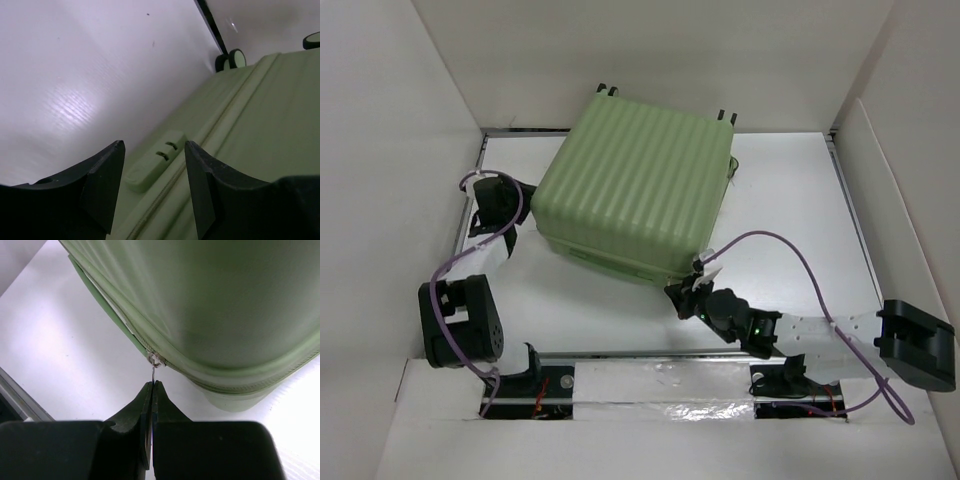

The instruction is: Pack the luggage

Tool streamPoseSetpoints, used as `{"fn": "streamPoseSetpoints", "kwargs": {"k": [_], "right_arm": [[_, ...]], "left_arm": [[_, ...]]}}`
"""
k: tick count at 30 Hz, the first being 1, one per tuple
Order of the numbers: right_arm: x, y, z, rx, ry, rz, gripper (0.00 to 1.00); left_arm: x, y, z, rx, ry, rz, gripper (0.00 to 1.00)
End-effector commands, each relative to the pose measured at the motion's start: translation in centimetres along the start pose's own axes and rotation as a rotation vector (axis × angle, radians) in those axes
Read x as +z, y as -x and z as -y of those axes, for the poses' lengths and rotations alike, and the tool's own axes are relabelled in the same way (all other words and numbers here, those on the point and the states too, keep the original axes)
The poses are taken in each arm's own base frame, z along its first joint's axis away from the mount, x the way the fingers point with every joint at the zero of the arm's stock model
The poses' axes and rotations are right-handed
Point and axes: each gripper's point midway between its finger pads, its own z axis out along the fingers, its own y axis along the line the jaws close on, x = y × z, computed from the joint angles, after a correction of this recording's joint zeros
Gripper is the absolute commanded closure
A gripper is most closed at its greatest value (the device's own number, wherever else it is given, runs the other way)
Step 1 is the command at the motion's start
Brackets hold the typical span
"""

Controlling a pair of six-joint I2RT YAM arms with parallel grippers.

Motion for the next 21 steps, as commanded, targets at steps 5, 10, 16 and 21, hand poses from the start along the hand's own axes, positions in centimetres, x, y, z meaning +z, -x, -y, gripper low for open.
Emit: {"fn": "streamPoseSetpoints", "kwargs": {"k": [5,10,16,21], "right_arm": [[1.6,4.6,-4.4,-0.064,0.114,0.084,1.0],[5.4,6.8,-9.7,-0.224,0.209,0.018,1.0],[7.7,4.6,-19.5,-0.367,0.448,-0.1,1.0],[4.9,1.2,-28.3,-0.468,0.703,-0.142,1.0]], "left_arm": [[-3.2,-8.1,7.2,0.097,-0.26,-0.089,0.51],[-6.8,-13.4,7.0,0.108,-0.321,-0.141,0.52],[-10.7,-15.9,4.4,0.086,-0.347,-0.144,0.52],[-12.9,-16.8,2.3,0.118,-0.361,-0.158,0.52]]}}
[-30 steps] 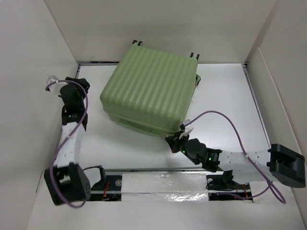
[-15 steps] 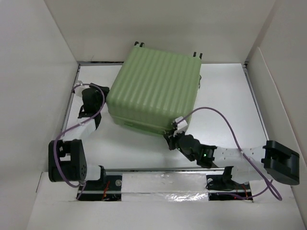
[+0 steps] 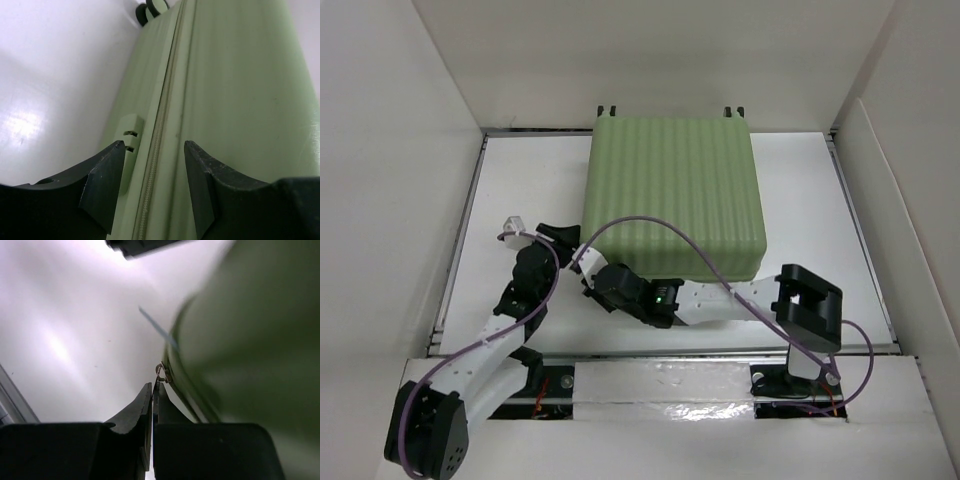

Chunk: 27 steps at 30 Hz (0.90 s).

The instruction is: Pack the luggage

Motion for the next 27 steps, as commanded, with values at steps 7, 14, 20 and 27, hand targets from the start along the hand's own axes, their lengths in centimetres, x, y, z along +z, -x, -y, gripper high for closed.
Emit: {"fn": "streamPoseSetpoints", "kwargs": {"k": [7,14,20,27], "right_arm": [[-8.5,3.0,-5.8,0.069,0.424,0.263,1.0],[-14.6,-1.5,5.1,0.227,0.242,0.29,1.0],[-17.1,-1.7,7.0,0.31,0.156,0.284,1.0],[-17.7,-0.2,4.2,0.493,0.134,0.445,1.0]], "left_arm": [[-3.4,-9.4,2.4,0.159,-0.102,-0.265,0.56],[-5.8,-17.0,6.7,0.118,-0.14,-0.314,0.64],[-5.7,-22.3,12.7,0.106,-0.232,-0.363,0.64],[-5.4,-21.3,15.6,0.131,-0.28,-0.335,0.58]]}}
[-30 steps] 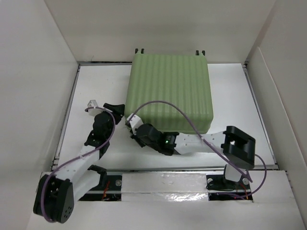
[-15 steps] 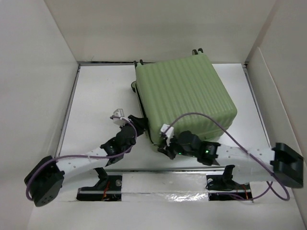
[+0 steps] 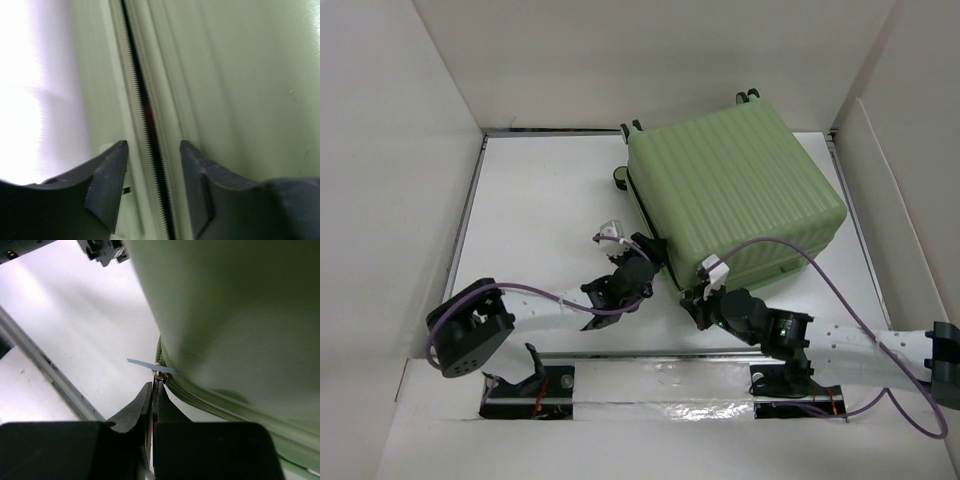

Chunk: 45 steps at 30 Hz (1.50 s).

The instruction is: Pack the luggage

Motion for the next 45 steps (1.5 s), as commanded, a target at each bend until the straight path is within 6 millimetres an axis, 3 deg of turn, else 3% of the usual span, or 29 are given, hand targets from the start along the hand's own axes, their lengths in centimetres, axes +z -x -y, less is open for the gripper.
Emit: {"fn": "streamPoseSetpoints", "kwargs": {"k": [1,3,4,5,6,7,8,9,10,11,12,13,14,15,16,17,18,19,20,21,22,24,25,27,28,30,37,41,45], "right_arm": [[-0.6,7.5,-6.5,0.173,0.183,0.296,1.0],[-0.3,6.8,-6.0,0.167,0.144,0.255,1.0],[-0.7,7.1,-5.8,0.166,0.143,0.265,1.0],[-0.8,6.6,-5.4,0.147,0.135,0.265,1.0],[-1.1,6.4,-5.3,0.133,0.14,0.263,1.0],[-1.3,6.3,-4.9,0.126,0.136,0.26,1.0],[-1.8,6.8,-4.6,0.128,0.136,0.275,1.0],[-2.0,6.1,-4.5,0.116,0.14,0.248,1.0],[-2.2,6.1,-4.5,0.111,0.15,0.249,1.0],[-2.5,6.3,-4.3,0.105,0.149,0.258,1.0],[-2.6,6.1,-4.3,0.098,0.151,0.25,1.0],[-2.7,6.3,-4.3,0.099,0.152,0.251,1.0],[-2.7,6.2,-4.3,0.094,0.151,0.247,1.0],[-2.7,6.2,-4.2,0.093,0.147,0.239,1.0],[-2.7,6.2,-4.3,0.093,0.147,0.236,1.0],[-2.7,6.2,-4.3,0.091,0.15,0.235,1.0],[-2.6,6.1,-4.4,0.089,0.153,0.231,1.0],[-2.5,6.1,-4.1,0.088,0.142,0.233,1.0],[-2.4,6.1,-4.1,0.081,0.142,0.23,1.0],[-2.3,5.9,-4.1,0.077,0.139,0.223,1.0],[-2.0,5.7,-4.1,0.073,0.138,0.212,1.0],[-2.0,5.8,-4.5,0.072,0.149,0.211,1.0],[-1.9,5.9,-4.6,0.072,0.152,0.211,1.0],[-1.8,6.0,-4.7,0.071,0.16,0.214,1.0],[-1.8,6.0,-4.9,0.069,0.165,0.216,1.0],[-1.7,6.0,-4.9,0.068,0.165,0.213,1.0],[-1.6,5.4,-4.9,0.081,0.169,0.203,1.0],[-1.7,5.5,-4.8,0.089,0.166,0.21,1.0],[-1.8,5.6,-4.5,0.091,0.151,0.215,1.0]], "left_arm": [[-3.1,-1.4,6.3,-0.044,-0.21,-0.187,0.55],[-2.4,1.5,3.0,-0.027,-0.126,-0.124,0.36],[-3.1,4.5,3.3,-0.074,-0.145,-0.074,0.28],[-3.1,5.8,2.6,-0.08,-0.146,-0.063,0.23],[-2.1,8.2,0.4,-0.09,-0.098,-0.013,0.18],[-2.4,10.5,0.6,-0.114,-0.119,0.026,0.16],[-2.1,11.2,0.5,-0.118,-0.135,0.016,0.14],[-0.6,14.5,-0.5,-0.137,-0.109,0.081,0.11],[0.6,15.1,-1.1,-0.134,-0.093,0.076,0.11],[1.5,15.3,-0.6,-0.138,-0.127,0.032,0.1],[2.7,17.4,1.3,-0.132,-0.171,0.051,0.07],[5.5,17.1,-0.3,-0.105,-0.125,0.01,0.06],[7.0,17.7,0.1,-0.088,-0.121,-0.003,0.05],[8.8,19.9,2.7,-0.063,-0.148,0.001,0.05],[12.1,18.8,0.4,-0.05,-0.076,-0.051,0.05],[13.2,18.3,1.5,-0.039,-0.118,-0.117,0.04],[14.4,19.8,4.3,-0.016,-0.17,-0.112,0.04],[16.8,18.7,2.8,-0.012,-0.128,-0.151,0.04],[17.7,18.8,3.2,-0.002,-0.129,-0.163,0.03],[18.6,20.1,5.2,0.012,-0.152,-0.155,0.02],[20.6,19.1,3.2,0.028,-0.097,-0.185,0.02],[22.2,20.4,3.8,0.041,-0.081,-0.184,0.02],[23.6,18.9,2.4,0.04,-0.049,-0.222,0.02],[24.8,20.1,2.5,0.031,-0.054,-0.21,0.02],[25.7,19.1,1.9,0.017,-0.048,-0.231,0.02],[26.5,19.9,3.1,-0.001,-0.1,-0.232,0.02],[28.9,18.8,3.5,-0.129,-0.171,-0.215,0.04],[28.7,18.4,4.9,-0.28,-0.291,-0.174,0.12],[28.1,18.3,7.8,-0.35,-0.408,-0.137,0.15]]}}
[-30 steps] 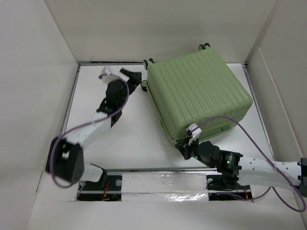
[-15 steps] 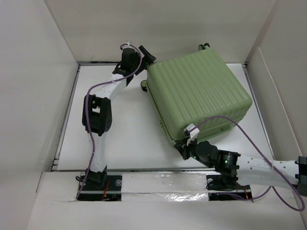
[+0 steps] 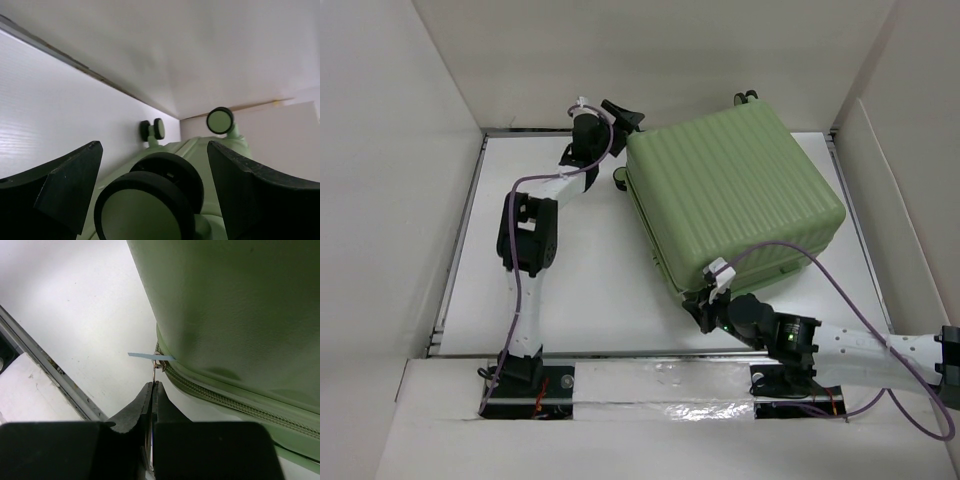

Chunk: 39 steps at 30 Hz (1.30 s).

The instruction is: Pack the luggage

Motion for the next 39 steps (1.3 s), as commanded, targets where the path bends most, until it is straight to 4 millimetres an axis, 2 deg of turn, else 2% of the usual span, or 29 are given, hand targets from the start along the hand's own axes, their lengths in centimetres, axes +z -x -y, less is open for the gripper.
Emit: {"fn": "streamPoseSetpoints", "kwargs": {"k": [1,2,5,6,8,12,13,14,16,18,19,20,21,22,23,24,25,26,28,29,30,31,32,33,34,35,36,37,39], "right_arm": [[-0.4,5.3,-3.7,0.086,0.152,0.148,1.0],[-0.3,5.3,-3.4,0.088,0.137,0.148,1.0],[0.0,5.5,-1.8,0.095,0.091,0.15,1.0],[0.0,5.5,-1.4,0.098,0.085,0.159,1.0],[-0.1,6.2,-0.4,0.096,0.088,0.183,1.0],[-0.5,6.3,0.8,0.09,0.084,0.182,1.0],[-0.5,6.2,1.0,0.086,0.086,0.178,1.0],[-0.6,6.2,1.3,0.08,0.08,0.178,1.0],[-0.6,6.4,2.0,0.076,0.074,0.173,1.0],[-0.6,6.8,2.5,0.057,0.069,0.178,1.0],[-0.4,7.1,3.1,0.052,0.061,0.178,1.0],[-0.4,7.7,3.3,0.032,0.058,0.187,1.0],[-0.3,8.3,3.7,0.025,0.05,0.194,1.0],[-0.2,8.6,3.7,0.012,0.067,0.191,1.0],[0.2,9.0,5.0,0.011,0.031,0.189,1.0],[0.2,10.5,5.3,-0.012,0.024,0.213,1.0],[0.2,11.3,5.6,-0.024,0.03,0.218,1.0],[0.4,11.8,6.3,-0.031,0.017,0.215,1.0],[0.1,14.7,8.2,-0.056,-0.017,0.263,1.0],[-0.1,15.7,8.8,-0.061,-0.028,0.276,1.0],[0.2,16.0,10.1,-0.058,-0.062,0.266,1.0],[0.1,17.1,10.0,-0.062,-0.05,0.279,1.0],[0.2,17.1,10.1,-0.059,-0.056,0.268,1.0],[0.4,16.8,10.2,-0.051,-0.06,0.256,1.0],[1.0,15.4,8.9,-0.041,-0.026,0.232,1.0],[1.4,14.4,8.0,-0.027,-0.005,0.221,1.0],[1.8,14.2,6.7,0.013,0.028,0.243,1.0],[2.6,11.5,4.4,0.033,0.069,0.204,1.0],[3.5,11.1,1.6,0.089,0.113,0.231,1.0]], "left_arm": [[-0.4,-0.9,6.8,-0.069,-0.238,0.015,0.16],[-0.6,-0.7,7.3,-0.077,-0.256,0.021,0.19],[-2.2,-0.3,8.8,-0.118,-0.355,0.05,0.47],[-3.1,-0.4,9.1,-0.124,-0.414,0.066,0.79],[-4.2,1.7,8.7,-0.188,-0.46,0.102,0.98],[-5.9,3.3,8.6,-0.196,-0.521,0.135,1.0],[-6.1,3.4,7.4,-0.183,-0.494,0.148,1.0],[-7.3,4.3,8.2,-0.165,-0.504,0.176,1.0],[-8.9,4.5,5.8,-0.129,-0.436,0.222,1.0],[-12.9,7.5,6.9,-0.096,-0.46,0.327,1.0],[-14.3,6.7,3.7,-0.104,-0.39,0.335,1.0],[-16.8,7.7,5.0,-0.09,-0.418,0.378,1.0],[-18.6,7.6,2.0,-0.097,-0.353,0.409,1.0],[-19.9,7.7,1.6,-0.095,-0.343,0.431,1.0],[-22.1,8.2,2.8,-0.08,-0.369,0.467,1.0],[-23.4,8.2,2.4,-0.077,-0.356,0.498,1.0],[-24.6,6.9,0.0,-0.074,-0.29,0.499,1.0],[-26.7,7.0,1.3,-0.057,-0.319,0.531,1.0],[-28.4,5.1,-0.9,-0.034,-0.236,0.539,1.0],[-30.1,4.9,0.5,-0.011,-0.266,0.558,1.0],[-30.6,4.5,-0.9,-0.003,-0.198,0.556,1.0],[-31.2,3.3,-2.1,0.019,-0.162,0.539,1.0],[-33.0,3.4,-0.8,0.032,-0.199,0.563,1.0],[-33.5,2.8,-1.7,0.038,-0.164,0.547,1.0],[-34.1,2.2,-2.6,0.058,-0.135,0.535,1.0],[-35.5,2.3,-1.1,0.081,-0.173,0.553,1.0],[-35.6,1.3,-2.7,0.112,-0.114,0.517,1.0],[-36.7,1.2,-1.6,0.129,-0.154,0.524,1.0],[-36.8,-0.3,-2.7,0.154,-0.124,0.464,1.0]]}}
